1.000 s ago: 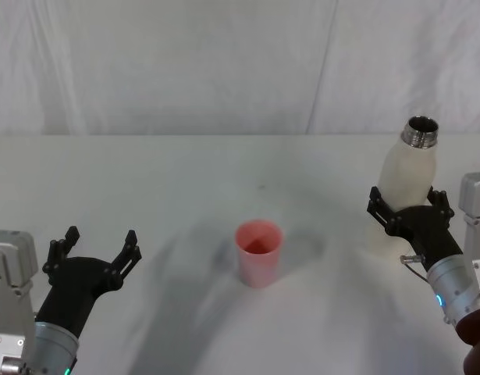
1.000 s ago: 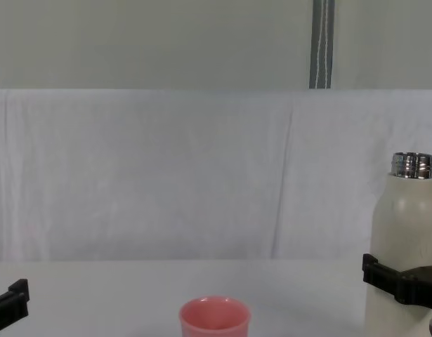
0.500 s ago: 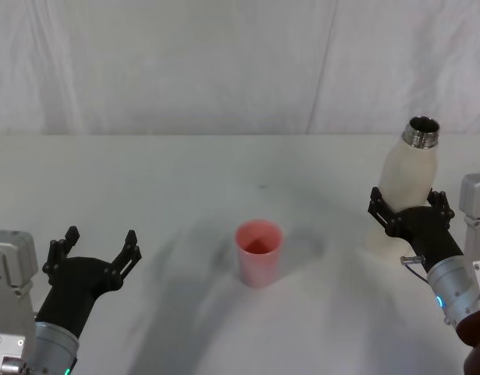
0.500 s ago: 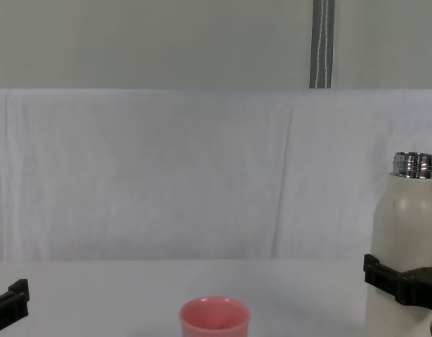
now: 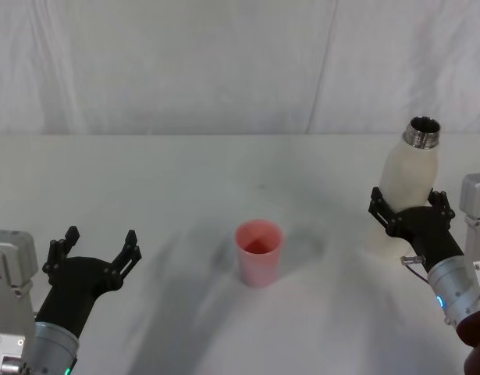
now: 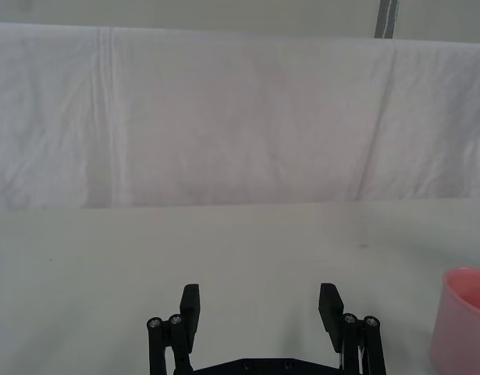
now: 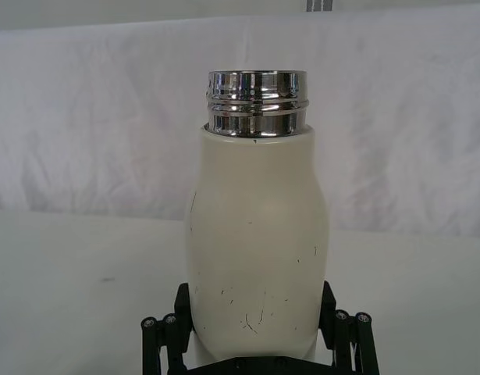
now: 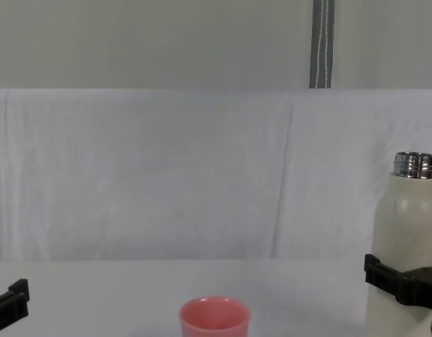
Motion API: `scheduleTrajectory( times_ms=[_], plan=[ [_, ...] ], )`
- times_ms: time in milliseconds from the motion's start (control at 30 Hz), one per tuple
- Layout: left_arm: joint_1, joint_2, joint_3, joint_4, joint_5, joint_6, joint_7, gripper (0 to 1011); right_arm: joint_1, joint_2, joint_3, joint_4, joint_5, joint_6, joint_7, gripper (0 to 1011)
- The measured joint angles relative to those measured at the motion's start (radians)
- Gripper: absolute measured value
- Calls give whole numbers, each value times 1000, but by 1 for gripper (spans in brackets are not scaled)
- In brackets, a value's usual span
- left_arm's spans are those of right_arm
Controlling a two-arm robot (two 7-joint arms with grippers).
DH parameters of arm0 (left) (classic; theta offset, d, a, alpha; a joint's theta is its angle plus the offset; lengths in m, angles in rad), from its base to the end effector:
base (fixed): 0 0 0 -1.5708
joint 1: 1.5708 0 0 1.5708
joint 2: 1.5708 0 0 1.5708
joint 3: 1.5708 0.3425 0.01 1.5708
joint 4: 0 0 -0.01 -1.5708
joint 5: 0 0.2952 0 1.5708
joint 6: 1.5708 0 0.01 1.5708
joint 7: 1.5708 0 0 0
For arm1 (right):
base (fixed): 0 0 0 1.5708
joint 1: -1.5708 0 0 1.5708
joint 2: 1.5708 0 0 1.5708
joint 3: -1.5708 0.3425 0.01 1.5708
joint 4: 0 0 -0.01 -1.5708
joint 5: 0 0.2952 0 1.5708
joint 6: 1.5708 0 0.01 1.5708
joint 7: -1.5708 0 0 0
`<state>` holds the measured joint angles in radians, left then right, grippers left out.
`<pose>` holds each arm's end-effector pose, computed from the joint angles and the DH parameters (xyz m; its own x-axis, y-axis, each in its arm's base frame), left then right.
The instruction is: Grasp the thermos with one hand and pour water into the cup lid.
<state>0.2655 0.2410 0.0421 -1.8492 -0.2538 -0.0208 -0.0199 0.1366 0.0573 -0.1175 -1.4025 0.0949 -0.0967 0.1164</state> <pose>0.2260 0.0515 -0.3344 0.1245 0.9917 -0.0326 -0.9921 0.1240 -0.0176 0.3594 0.0131 -0.3583 0.2196 -0.9755 -0.0156 0.9740 0.2183 0.0599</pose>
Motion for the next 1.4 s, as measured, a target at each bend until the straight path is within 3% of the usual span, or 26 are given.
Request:
scheduleTrajectory(
  times_ms=[433, 1033, 1267, 1333, 1400],
  plan=[
    [0, 0, 0, 0, 0, 0, 0, 1001, 11, 7, -4, -17, 0, 0, 12, 951],
    [0, 0, 0, 0, 0, 0, 0, 1001, 3, 39, -28, -129, -25, 33, 27, 951],
    [0, 0, 0, 0, 0, 0, 0, 1001, 1, 75, -48, -139, -72, 41, 32, 951],
    [0, 0, 0, 0, 0, 0, 0, 1001, 6, 102, -71, -147, -119, 53, 39, 951],
    [0, 0, 0, 0, 0, 0, 0, 1001, 7, 108, -76, -148, -129, 56, 40, 951]
  ],
)
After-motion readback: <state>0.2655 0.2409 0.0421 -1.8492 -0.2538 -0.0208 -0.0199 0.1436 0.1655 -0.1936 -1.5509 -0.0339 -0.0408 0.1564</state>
